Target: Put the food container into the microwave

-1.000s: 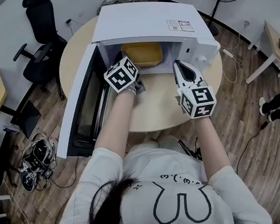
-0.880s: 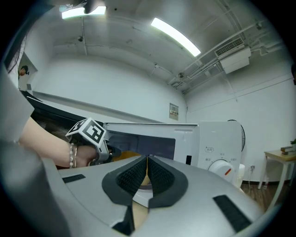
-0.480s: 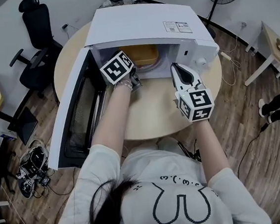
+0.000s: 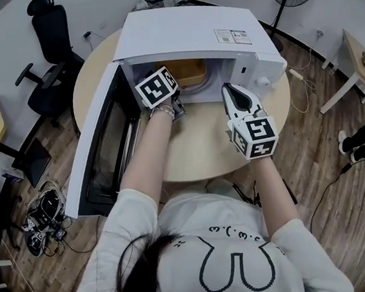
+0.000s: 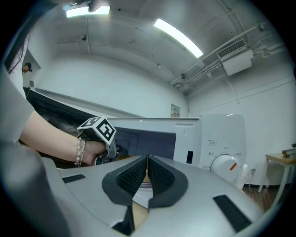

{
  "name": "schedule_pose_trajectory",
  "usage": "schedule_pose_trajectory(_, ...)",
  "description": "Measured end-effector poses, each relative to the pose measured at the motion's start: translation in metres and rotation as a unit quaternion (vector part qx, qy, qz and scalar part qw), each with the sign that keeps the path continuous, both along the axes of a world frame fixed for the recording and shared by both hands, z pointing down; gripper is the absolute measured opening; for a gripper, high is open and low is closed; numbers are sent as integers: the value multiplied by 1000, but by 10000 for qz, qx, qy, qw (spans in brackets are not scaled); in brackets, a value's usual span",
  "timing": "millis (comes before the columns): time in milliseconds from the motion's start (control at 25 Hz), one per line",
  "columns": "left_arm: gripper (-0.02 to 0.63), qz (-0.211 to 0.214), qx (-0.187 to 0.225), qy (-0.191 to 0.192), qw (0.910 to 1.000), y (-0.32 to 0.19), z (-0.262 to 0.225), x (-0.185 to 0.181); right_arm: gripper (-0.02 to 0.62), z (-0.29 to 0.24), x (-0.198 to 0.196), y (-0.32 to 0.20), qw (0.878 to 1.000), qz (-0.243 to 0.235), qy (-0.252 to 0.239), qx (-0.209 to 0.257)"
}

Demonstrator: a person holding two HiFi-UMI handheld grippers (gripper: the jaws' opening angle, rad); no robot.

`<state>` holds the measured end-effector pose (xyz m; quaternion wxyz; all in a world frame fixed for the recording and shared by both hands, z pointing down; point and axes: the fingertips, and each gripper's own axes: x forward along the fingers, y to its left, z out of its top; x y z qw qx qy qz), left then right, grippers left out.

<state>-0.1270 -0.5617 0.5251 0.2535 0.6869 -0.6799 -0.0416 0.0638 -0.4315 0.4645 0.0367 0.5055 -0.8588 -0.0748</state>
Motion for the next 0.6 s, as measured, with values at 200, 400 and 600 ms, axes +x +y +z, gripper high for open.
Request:
schedule_pose_trajectory(200, 155, 21, -122, -145, 9998, 14, -3, 1, 32, -17, -1, 7, 9999, -32, -14, -94)
schedule_pose_trajectory(400, 155, 2, -290, -121, 9995, 30, -12, 3, 32, -39, 0, 13, 9997, -32, -66, -216)
schedule_pose_trajectory(600, 155, -47, -505, -151, 9986, 47, -20, 0, 32, -57, -2, 20, 9991, -61, -130, -401)
